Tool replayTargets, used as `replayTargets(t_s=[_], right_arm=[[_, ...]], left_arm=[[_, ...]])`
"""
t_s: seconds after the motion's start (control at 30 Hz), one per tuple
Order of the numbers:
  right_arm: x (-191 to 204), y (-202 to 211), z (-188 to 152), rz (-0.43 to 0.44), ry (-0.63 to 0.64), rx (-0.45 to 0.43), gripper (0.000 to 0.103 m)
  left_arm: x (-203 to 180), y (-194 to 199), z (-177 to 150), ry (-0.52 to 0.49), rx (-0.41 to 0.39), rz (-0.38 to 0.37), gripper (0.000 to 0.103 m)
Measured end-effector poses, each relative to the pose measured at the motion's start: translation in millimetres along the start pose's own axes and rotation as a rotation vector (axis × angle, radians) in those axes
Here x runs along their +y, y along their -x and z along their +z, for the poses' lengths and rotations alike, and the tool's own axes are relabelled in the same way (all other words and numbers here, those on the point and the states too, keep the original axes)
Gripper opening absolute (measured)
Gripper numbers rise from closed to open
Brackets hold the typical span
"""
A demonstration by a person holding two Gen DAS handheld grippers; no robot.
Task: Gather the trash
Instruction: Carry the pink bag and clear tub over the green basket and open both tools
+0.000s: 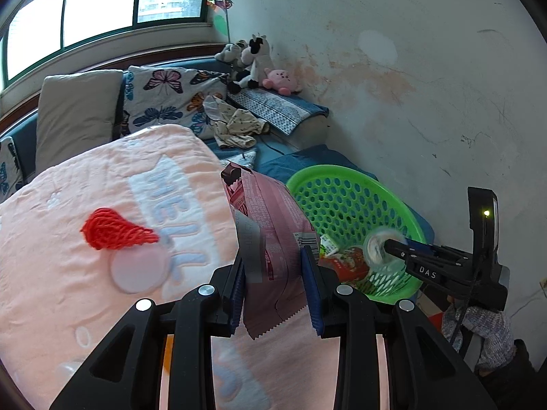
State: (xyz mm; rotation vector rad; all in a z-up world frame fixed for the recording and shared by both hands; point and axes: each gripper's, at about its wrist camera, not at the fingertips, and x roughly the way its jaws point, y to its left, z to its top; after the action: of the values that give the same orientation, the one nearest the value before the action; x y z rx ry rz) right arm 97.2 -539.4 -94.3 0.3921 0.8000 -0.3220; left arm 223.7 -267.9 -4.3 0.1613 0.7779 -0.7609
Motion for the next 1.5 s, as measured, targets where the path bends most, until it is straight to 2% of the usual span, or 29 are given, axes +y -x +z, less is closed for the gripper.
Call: replayTargets(t_s=[0.13, 0.27, 0.77, 0.87, 0.93, 1.13, 1.5], right_arm=[[-18.6, 10.5, -2.4, -0.011, -0.031, -0.028, 0.052], [-25.4, 21.3, -7.3, -0.008, -0.035, -0.041, 0.058], [-41.6, 45.7, -10.4, 0.001, -0.036, -0.085, 0.063], [-41.6, 49.9, -11.6, 0.003, -0.038, -0.092, 0.063], [-42.3, 51.6, -11.6, 0.0, -0.035, -0.096, 0.064], [-39.2, 53.3, -11.7, 0.005, -0.031, -0.098, 0.064], [0.0, 60.6, -17.1, 0.031, 0.064, -0.103, 0.07]], left_arm=[[-22.1, -20.3, 5.9, -0.026, 0.029, -0.02, 0.03], [-41.2, -36.6, 8.4, -0.044, 0.052, -0.041, 0.03], [-71.1, -91.9, 9.0, -0.031, 0.147, -0.069, 0.032], [-68.4, -102.2, 6.5, -0.017, 0.178, -0.074, 0.036], [-68.3, -105.8, 4.5, -0.009, 0.185, -0.077, 0.044], [-62.3, -93.9, 2.1, -0.003, 0.17, -0.08, 0.054], [-22.5, -26.2, 0.3, 0.052, 0.074, -0.029, 0.066]])
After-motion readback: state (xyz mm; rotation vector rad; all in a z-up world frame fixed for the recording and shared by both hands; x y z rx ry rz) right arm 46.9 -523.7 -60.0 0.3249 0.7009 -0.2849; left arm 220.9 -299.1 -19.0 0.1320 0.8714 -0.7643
